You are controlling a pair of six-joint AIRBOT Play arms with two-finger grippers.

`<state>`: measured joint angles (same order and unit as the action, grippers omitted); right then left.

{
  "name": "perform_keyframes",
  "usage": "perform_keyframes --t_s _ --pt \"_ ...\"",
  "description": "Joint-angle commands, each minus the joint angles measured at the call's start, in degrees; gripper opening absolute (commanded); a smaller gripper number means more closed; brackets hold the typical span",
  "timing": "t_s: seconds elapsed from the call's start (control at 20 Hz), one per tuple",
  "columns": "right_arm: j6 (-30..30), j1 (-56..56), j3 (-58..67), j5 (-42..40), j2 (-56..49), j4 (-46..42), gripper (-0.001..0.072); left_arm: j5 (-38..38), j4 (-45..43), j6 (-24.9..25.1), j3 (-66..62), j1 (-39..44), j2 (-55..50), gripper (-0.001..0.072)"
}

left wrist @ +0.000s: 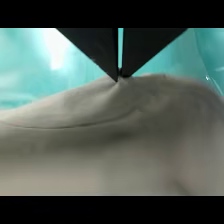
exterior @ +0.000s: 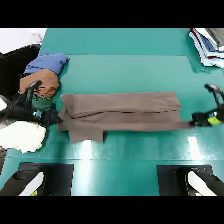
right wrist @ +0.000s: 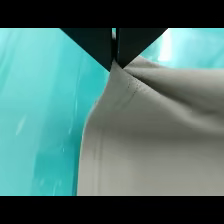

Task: Fold the shirts.

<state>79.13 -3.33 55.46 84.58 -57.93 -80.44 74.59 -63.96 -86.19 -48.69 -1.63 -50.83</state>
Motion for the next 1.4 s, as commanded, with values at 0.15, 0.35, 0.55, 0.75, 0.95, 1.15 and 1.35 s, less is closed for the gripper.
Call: perform_keyframes --t_s 0.15,0.35,0.55,0.75,0.95,1.15,1.35 --pt "1.01 2.73 20.37 -4.61 -22.56 2.84 0.0012 -14.78 -0.39 4.20 -14.05 -0.02 -23.69 0.0028" --pt "0.92 1.40 27.10 -6.03 -31.36 9.92 0.0020 -21.00 -0.33 4.15 -18.43 -0.02 -29.35 0.0031" --pt "-2.69 -2.49 30.05 -5.22 -34.95 21.27 0.0413 -21.09 0.04 3.67 -18.58 -0.02 -29.05 0.0613" --pt "-5.33 -9.16 22.91 -3.63 -31.47 22.23 0.0415 -12.24 0.02 4.57 -19.17 0.00 -28.39 0.0200" --pt "-6.84 -16.85 12.72 -4.04 -30.80 22.58 0.0583 -10.21 5.18 5.73 -19.10 0.26 -28.39 0.0037" --pt "-11.65 -16.85 7.67 -5.46 -35.06 32.28 0.0579 -14.03 5.88 5.60 -19.10 6.27 -28.61 0.0029" --pt "-12.46 -10.47 8.52 -8.76 -37.92 34.32 0.0417 -18.25 5.92 1.55 -19.12 13.33 -30.23 0.0028"
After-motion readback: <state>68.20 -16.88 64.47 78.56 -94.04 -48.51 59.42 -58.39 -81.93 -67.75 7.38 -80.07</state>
